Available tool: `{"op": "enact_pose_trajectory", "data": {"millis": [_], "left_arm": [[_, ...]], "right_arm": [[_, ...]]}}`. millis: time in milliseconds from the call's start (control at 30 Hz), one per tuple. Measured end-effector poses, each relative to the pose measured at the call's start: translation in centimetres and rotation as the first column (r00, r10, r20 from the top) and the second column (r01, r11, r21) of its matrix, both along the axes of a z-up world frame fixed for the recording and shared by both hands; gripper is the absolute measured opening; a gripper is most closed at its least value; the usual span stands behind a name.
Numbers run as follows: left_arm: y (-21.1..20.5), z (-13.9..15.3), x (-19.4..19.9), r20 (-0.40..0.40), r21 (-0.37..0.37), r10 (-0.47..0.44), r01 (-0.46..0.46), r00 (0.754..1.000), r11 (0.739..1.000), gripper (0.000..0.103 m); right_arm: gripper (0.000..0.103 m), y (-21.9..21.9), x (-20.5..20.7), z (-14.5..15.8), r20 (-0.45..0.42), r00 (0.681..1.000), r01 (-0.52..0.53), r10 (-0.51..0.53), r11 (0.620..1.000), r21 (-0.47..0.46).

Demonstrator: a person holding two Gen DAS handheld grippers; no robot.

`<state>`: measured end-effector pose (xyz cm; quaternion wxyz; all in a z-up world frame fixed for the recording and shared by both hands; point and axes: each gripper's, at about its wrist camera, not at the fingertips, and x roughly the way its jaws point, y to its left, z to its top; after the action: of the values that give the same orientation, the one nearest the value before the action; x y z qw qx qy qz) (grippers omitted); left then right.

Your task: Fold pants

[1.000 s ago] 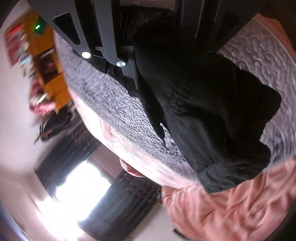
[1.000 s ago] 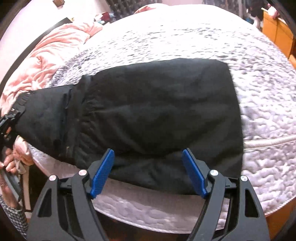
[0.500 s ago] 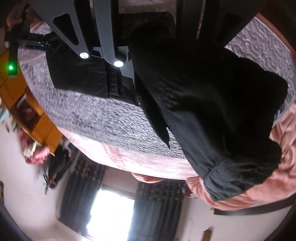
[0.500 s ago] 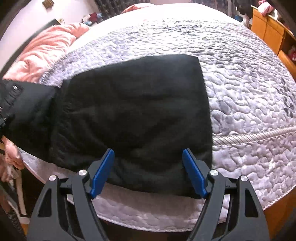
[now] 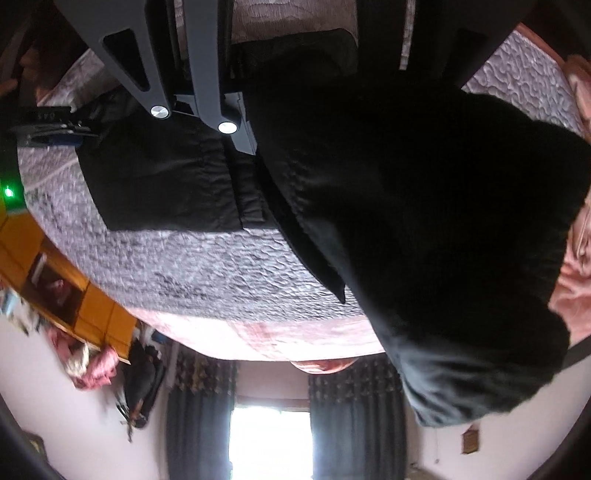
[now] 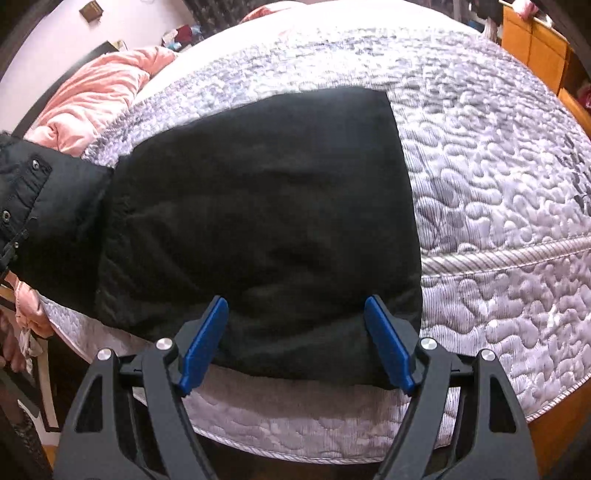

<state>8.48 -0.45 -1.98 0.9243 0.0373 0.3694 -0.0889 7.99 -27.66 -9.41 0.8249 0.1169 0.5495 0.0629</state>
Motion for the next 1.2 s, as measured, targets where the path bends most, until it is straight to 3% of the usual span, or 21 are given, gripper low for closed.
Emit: {"op": "enact_pose_trajectory", "data": {"millis": [267,433,533,600,700,800,833,900,967,1067,1200], "left_arm": [[-5.6,-2.0,-1.3,-0.072,0.087,-0.184,0.190,0.980,0.978,0.037],[-7.6,-4.3,-2.1,-0.186,0.011,-0.311,0.318,0.932,0.948,0.039],[-7.4,-4.6,-2.3,-0.212,-0.039,-0.339,0.339,0.917,0.940,0.039],[-6.3,-4.1,-2.1,-0.218,-0.102,-0.331,0.316,0.918,0.943,0.040],[-3.0,-2.7,-1.2,-0.211,-0.237,-0.270,0.219,0.939,0.946,0.051],[0.7,-2.0,0.3,-0.207,-0.323,-0.151,0.078,0.967,0.943,0.072],[1.6,-2.1,0.7,-0.208,-0.310,-0.107,0.039,0.972,0.950,0.082],[2.7,-3.0,1.5,-0.235,-0.264,-0.043,-0.021,0.971,0.964,0.088],[2.3,-5.1,3.1,-0.297,-0.226,-0.009,-0.061,0.955,0.972,0.097],[2.0,-8.3,4.2,-0.375,-0.165,0.021,-0.089,0.927,0.982,0.100],[2.4,-8.8,3.6,-0.326,-0.168,0.019,-0.078,0.945,0.983,0.100]], "right_arm": [[0.081,0.0,0.3,-0.4,-0.003,1.000,0.000,0.000,1.000,0.010],[0.081,-1.2,0.3,-0.3,-0.008,1.000,0.021,-0.020,0.997,0.068],[0.081,-1.5,0.3,-0.2,-0.010,1.000,0.019,-0.018,0.997,0.070],[0.081,-1.6,0.3,-0.2,-0.010,1.000,0.012,-0.012,0.998,0.066],[0.082,-1.5,0.3,-0.2,-0.011,1.000,0.010,-0.009,0.998,0.056],[0.083,-1.0,0.4,-0.2,-0.016,1.000,0.003,-0.003,1.000,0.028],[0.083,-0.5,0.5,-0.3,-0.019,1.000,-0.003,0.003,1.000,0.012],[0.086,0.4,0.6,-0.6,-0.023,1.000,-0.014,0.013,1.000,-0.018],[0.089,1.2,0.6,-0.7,-0.028,0.999,-0.031,0.030,0.998,-0.057],[0.090,1.9,1.0,-0.5,-0.041,0.999,-0.034,0.030,0.995,-0.092],[0.090,2.4,1.5,1.6,-0.020,1.000,-0.019,0.017,0.997,-0.076]]}}
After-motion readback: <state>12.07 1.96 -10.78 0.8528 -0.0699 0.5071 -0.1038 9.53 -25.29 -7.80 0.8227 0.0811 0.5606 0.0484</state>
